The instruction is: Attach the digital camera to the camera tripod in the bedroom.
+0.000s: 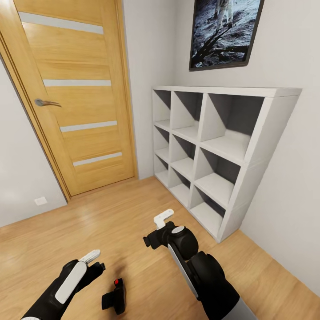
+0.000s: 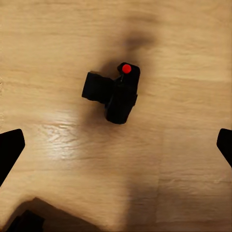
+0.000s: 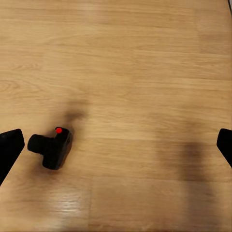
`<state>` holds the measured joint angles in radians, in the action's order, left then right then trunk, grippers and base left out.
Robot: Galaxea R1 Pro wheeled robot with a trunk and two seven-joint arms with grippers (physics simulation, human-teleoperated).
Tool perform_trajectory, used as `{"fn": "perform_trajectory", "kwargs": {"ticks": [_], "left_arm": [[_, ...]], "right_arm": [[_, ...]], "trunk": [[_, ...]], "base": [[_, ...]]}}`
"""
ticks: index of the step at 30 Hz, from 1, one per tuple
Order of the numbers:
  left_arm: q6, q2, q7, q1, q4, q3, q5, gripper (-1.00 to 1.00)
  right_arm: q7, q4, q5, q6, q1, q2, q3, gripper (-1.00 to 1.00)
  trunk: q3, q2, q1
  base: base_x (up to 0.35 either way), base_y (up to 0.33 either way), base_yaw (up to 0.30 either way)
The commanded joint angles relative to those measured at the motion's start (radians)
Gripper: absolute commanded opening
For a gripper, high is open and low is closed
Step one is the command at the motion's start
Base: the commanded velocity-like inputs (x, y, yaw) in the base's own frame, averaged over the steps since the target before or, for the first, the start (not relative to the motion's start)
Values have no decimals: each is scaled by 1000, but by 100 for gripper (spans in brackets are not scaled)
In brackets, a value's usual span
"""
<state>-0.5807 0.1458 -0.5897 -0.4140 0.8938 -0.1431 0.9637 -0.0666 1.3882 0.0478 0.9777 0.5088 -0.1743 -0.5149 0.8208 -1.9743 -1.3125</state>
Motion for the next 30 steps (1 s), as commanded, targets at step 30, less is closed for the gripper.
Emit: {"fn": "perform_trajectory", "kwargs": {"ticks": [30], "left_arm": [[-9, -5, -13, -33, 6, -17, -56, 100]], "right_arm": [[-6, 9, 6, 13, -1, 0, -5, 100]], "trunk": [[7, -14, -8]], "base": [[28, -106, 122]]}}
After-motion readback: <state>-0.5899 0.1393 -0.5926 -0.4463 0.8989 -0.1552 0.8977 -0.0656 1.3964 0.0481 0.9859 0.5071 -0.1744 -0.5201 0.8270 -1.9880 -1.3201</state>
